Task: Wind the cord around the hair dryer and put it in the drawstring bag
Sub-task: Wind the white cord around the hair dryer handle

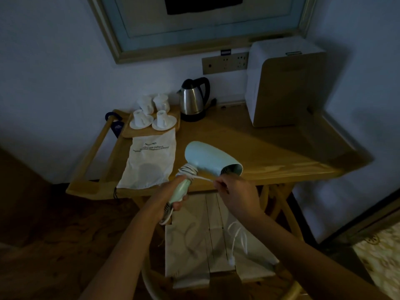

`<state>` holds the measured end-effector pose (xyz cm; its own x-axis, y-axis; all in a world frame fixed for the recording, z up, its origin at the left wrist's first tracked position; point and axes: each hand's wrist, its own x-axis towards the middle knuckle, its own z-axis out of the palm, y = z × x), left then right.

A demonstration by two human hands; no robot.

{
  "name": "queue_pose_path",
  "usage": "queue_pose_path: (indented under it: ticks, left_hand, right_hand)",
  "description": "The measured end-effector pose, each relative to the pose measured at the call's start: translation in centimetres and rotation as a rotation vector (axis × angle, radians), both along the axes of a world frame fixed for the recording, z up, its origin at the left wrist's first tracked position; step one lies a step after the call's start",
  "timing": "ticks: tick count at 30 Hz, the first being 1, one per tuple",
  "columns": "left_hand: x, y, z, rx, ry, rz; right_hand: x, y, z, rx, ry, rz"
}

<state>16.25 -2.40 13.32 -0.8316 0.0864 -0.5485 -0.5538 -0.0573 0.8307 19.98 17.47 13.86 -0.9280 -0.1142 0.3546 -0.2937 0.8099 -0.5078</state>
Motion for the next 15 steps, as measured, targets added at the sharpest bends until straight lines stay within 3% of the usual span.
queue_pose_path:
  ticks: [3,8,13,15]
  left_hand:
    - [0.2,0.1,-0.4,-0.026,0.053,0.027]
    - [-1.1,-0.4,0.9,-0.089,0.054,0.123]
    - [-2.3,-3.2,2.9,0.051,0.108,0.24]
    - [-2.9,-4.6,3.7,0.114,0.117,0.291]
  right_hand:
    - [0.1,0.0,-0.9,-0.133,-0.094,0.052]
    - [-0.7,1.9,-2.9,-0.422,-0.571,0.329]
    - [-2.3,6.9,-5.0,-0.178,-0.692,0.32]
    - [-2.7,8.8,-5.8,-0.208,-0.709,0.266]
